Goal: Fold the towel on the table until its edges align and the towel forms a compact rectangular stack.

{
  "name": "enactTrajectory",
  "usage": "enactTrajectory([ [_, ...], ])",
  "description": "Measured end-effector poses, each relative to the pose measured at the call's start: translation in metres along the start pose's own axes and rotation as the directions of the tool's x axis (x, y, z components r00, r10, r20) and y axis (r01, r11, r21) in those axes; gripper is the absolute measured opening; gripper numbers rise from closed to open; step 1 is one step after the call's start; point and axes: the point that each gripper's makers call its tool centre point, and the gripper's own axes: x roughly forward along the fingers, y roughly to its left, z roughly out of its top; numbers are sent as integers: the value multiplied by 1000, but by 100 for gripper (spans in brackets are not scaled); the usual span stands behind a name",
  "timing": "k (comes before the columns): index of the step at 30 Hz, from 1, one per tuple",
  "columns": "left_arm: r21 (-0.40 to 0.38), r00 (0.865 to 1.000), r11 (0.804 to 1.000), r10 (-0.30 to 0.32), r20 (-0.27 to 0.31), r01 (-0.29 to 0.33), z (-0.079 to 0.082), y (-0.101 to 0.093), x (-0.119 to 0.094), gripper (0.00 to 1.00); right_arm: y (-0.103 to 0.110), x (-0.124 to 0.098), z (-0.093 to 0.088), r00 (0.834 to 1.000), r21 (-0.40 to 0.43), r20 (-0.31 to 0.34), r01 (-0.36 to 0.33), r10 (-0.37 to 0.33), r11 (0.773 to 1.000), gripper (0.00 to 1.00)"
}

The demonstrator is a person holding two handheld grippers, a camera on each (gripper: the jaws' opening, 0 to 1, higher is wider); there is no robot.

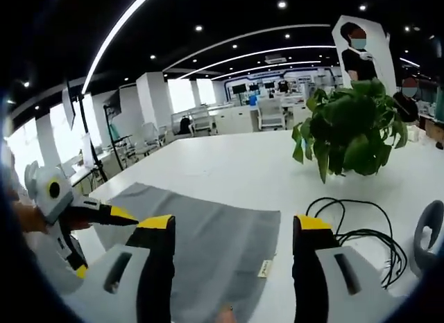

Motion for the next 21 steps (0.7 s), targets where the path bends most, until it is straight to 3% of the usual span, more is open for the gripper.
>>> enactTrajectory([
  [8, 95, 993, 988, -119, 0, 118, 14, -35, 36, 79, -16, 29, 0, 1000, -27, -1, 9, -9, 1000, 65],
  [13, 124, 985, 977, -168, -39, 172, 6, -51, 54, 73, -22, 45, -5, 1000, -20, -18, 17, -17, 1000, 64],
  [16, 205, 983, 962, -166, -80, 179, -2, -53, 64, 70, -23, 51, -8, 1000, -22, -27, 16, -17, 1000, 63],
  [21, 194, 975, 958, -193, -110, 212, -14, -61, 80, 66, -26, 63, -18, 999, -28, -53, 11, -12, 1000, 63],
])
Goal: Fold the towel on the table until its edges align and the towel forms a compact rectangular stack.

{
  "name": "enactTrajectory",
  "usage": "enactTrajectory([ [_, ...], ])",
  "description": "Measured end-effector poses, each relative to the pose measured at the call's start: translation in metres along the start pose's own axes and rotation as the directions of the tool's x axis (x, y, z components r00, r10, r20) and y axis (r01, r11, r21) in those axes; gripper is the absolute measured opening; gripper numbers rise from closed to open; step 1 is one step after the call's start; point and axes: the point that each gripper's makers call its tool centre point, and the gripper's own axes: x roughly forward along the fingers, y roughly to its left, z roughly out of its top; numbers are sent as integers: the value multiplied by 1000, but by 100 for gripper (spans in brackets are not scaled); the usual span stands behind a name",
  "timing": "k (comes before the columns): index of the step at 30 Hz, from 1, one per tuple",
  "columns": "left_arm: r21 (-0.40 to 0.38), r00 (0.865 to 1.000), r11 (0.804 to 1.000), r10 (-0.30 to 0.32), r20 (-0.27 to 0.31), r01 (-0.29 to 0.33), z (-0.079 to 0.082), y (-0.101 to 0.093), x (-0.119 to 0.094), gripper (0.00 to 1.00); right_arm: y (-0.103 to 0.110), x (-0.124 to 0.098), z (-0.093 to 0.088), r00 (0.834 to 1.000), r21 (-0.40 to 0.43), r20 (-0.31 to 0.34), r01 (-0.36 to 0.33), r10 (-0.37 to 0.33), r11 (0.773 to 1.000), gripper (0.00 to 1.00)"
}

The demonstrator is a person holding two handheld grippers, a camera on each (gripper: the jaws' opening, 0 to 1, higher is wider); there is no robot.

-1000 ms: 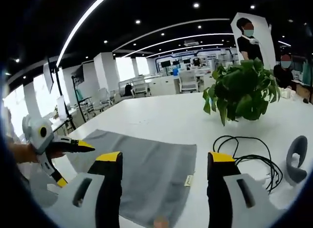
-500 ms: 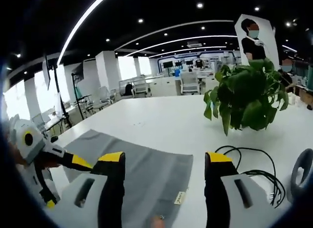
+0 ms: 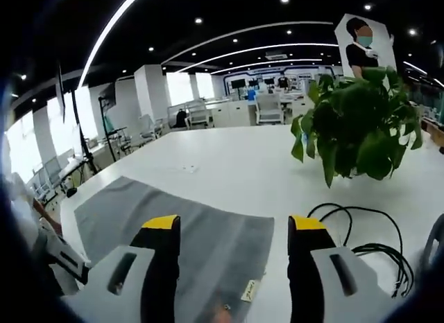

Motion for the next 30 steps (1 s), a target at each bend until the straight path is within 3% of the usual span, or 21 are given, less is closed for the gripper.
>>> enactTrajectory([
  [4, 2, 999, 999, -35, -10, 35, -7, -10, 14, 56, -10, 9, -10, 998, -3, -20, 51, -51, 999, 62],
  [10, 25, 994, 994, -103, -41, 104, -20, -28, 31, 49, -17, 22, -21, 997, 6, -46, 67, -67, 998, 58],
  [15, 16, 987, 988, -152, -48, 153, -26, -42, 40, 34, -25, 35, -29, 993, 8, -55, 105, -104, 994, 59],
  [22, -55, 984, 983, -175, -42, 173, -38, -45, 61, 30, -29, 50, -41, 992, 24, -84, 101, -99, 995, 59],
  [30, -82, 981, 980, -186, -56, 181, -49, -45, 72, 27, -30, 67, -51, 992, 47, -95, 87, -82, 995, 58],
])
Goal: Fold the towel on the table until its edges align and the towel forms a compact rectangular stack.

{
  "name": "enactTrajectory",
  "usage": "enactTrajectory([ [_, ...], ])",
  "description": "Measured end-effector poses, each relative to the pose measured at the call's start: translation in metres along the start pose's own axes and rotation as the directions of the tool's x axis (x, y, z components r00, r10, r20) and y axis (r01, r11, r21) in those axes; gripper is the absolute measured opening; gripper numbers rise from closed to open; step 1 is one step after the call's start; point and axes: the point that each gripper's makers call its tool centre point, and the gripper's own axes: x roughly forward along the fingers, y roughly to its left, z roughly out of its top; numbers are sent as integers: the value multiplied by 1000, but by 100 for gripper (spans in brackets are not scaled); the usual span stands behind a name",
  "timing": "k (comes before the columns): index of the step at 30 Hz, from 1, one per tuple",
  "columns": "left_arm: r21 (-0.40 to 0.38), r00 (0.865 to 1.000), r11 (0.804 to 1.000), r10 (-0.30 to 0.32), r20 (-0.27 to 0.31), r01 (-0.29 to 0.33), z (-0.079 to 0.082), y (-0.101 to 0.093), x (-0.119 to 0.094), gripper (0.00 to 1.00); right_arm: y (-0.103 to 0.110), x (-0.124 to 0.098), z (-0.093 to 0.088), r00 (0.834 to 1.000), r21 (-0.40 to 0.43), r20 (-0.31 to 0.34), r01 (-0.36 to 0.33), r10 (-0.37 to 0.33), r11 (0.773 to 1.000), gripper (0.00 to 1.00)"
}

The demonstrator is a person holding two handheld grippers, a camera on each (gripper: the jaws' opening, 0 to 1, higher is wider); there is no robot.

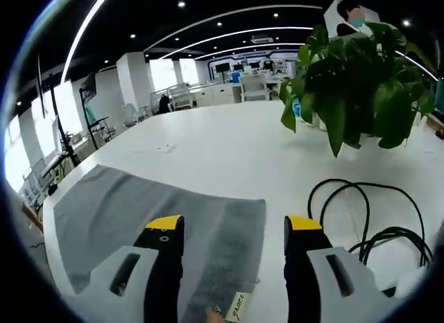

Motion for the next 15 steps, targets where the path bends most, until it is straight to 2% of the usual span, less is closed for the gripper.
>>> enactTrajectory([
  [4, 16, 999, 999, 39, 23, -39, 4, 6, 2, 22, 2, 6, -2, 1000, 6, -3, -7, 7, 1000, 57],
  [7, 31, 999, 999, 39, 33, -40, 5, 3, 5, 22, 2, 11, -4, 1000, 0, -11, -12, 12, 1000, 57],
  [10, 93, 998, 994, 59, 28, -61, 5, 1, 6, 22, 2, 14, -5, 1000, -1, -8, -17, 17, 1000, 56],
  [15, 78, 996, 994, 76, 37, -79, 6, 5, 6, 18, -1, 24, -11, 1000, -15, -20, -13, 12, 1000, 55],
])
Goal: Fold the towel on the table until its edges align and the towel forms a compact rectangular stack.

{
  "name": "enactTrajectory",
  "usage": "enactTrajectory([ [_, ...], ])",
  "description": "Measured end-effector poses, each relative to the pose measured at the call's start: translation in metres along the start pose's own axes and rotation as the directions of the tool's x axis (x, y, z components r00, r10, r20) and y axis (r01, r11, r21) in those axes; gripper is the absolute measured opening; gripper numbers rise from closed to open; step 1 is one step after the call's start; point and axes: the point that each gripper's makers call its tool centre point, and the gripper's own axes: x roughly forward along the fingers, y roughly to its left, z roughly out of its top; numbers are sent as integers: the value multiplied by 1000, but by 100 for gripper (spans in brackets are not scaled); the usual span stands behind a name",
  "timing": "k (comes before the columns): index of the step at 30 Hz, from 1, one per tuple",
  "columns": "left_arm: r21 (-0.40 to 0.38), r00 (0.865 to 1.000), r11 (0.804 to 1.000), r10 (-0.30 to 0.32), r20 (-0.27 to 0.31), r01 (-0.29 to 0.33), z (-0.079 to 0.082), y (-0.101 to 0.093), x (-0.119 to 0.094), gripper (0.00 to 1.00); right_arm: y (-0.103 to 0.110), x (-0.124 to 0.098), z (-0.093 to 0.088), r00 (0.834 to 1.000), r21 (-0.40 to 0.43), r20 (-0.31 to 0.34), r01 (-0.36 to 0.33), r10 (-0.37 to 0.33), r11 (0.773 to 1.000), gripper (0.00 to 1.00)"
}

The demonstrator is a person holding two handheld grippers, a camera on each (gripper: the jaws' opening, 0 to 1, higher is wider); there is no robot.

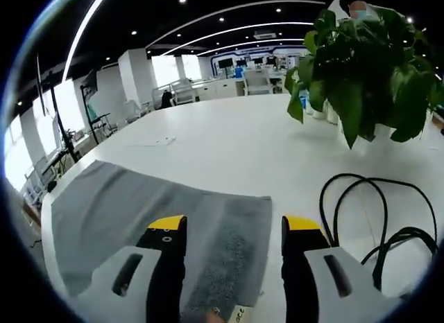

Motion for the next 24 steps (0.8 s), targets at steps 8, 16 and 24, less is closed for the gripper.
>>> enactTrajectory([
  [8, -6, 1000, 1000, 6, -1, -6, 0, 6, -2, 10, -2, 10, -9, 1000, -34, -20, -9, 8, 999, 49],
  [16, -64, 1000, 998, 2, 23, 0, 4, 11, -6, 3, -3, 16, -15, 999, -25, -36, -17, 16, 1000, 49],
  [24, -46, 1000, 999, -7, -21, 6, -4, 7, -9, 15, -3, 21, -17, 999, -23, -42, -21, 20, 999, 47],
])
